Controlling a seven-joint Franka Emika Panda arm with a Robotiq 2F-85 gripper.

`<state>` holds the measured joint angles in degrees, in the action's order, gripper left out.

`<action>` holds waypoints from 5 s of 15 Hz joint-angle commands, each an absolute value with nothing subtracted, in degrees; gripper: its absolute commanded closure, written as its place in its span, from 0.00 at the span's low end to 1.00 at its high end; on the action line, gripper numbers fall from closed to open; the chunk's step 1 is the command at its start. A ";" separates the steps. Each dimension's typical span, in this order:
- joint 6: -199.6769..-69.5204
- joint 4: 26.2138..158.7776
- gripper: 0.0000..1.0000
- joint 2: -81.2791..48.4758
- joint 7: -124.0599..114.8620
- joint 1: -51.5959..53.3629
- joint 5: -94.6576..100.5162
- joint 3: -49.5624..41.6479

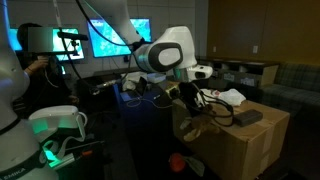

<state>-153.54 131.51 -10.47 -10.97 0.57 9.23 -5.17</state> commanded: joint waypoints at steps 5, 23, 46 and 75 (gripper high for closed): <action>-153.41 122.07 0.97 -10.92 -17.88 4.16 18.43 -4.23; -146.82 92.24 0.97 -38.89 -13.10 6.25 14.42 -5.97; -139.03 62.98 0.00 -48.83 6.87 3.05 5.63 3.31; -125.56 32.72 0.95 -72.15 8.57 1.60 6.33 2.77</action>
